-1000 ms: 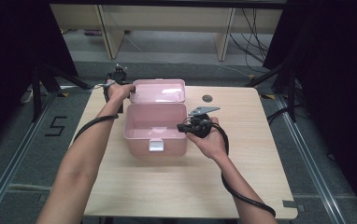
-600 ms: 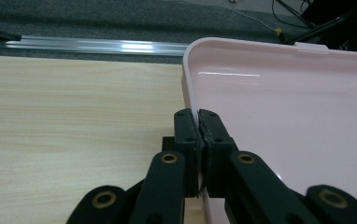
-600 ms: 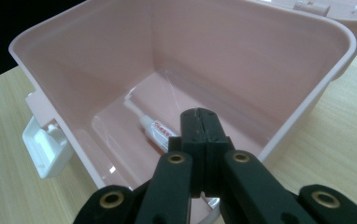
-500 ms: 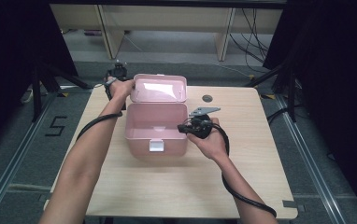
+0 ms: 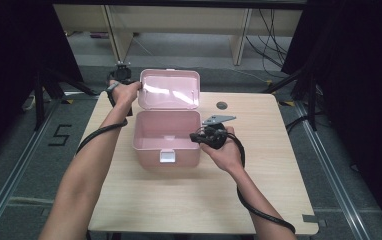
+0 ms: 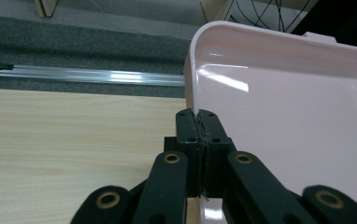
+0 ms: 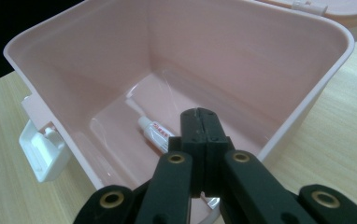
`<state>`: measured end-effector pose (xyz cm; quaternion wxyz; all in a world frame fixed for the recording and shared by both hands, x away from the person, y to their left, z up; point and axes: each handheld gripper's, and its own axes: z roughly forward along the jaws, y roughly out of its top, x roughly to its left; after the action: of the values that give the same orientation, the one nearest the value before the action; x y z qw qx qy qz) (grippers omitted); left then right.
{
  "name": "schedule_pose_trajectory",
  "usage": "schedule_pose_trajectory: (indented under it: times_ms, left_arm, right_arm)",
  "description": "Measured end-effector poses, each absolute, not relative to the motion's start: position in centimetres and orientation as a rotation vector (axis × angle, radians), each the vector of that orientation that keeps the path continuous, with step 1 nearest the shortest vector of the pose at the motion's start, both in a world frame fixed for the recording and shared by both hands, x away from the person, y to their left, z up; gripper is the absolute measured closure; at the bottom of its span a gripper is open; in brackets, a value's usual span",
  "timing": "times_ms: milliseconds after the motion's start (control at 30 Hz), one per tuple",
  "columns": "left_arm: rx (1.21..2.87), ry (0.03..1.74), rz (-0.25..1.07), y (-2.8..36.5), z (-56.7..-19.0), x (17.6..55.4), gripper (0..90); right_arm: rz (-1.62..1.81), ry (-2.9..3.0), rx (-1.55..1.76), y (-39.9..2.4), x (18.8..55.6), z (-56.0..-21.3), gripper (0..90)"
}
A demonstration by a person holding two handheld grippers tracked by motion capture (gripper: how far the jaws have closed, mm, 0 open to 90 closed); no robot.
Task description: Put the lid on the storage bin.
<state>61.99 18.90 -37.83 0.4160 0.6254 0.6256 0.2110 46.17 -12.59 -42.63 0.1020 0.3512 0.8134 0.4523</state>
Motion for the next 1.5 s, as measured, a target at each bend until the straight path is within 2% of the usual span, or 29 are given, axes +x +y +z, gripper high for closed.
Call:
schedule_pose_trajectory:
  times_ms: [367, 1500]
  left_arm:
    - [1.556, 1.503, 0.597, 19.0, -36.8, 60.3, 88.6]
    - [1.531, 1.368, 0.688, 19.6, -35.6, 56.7, 88.5]
  right_arm:
    - [1.328, 2.393, 1.021, -12.6, 46.2, -42.7, 90.0]
    - [1.326, 2.367, 1.060, -12.2, 46.1, -42.7, 90.0]
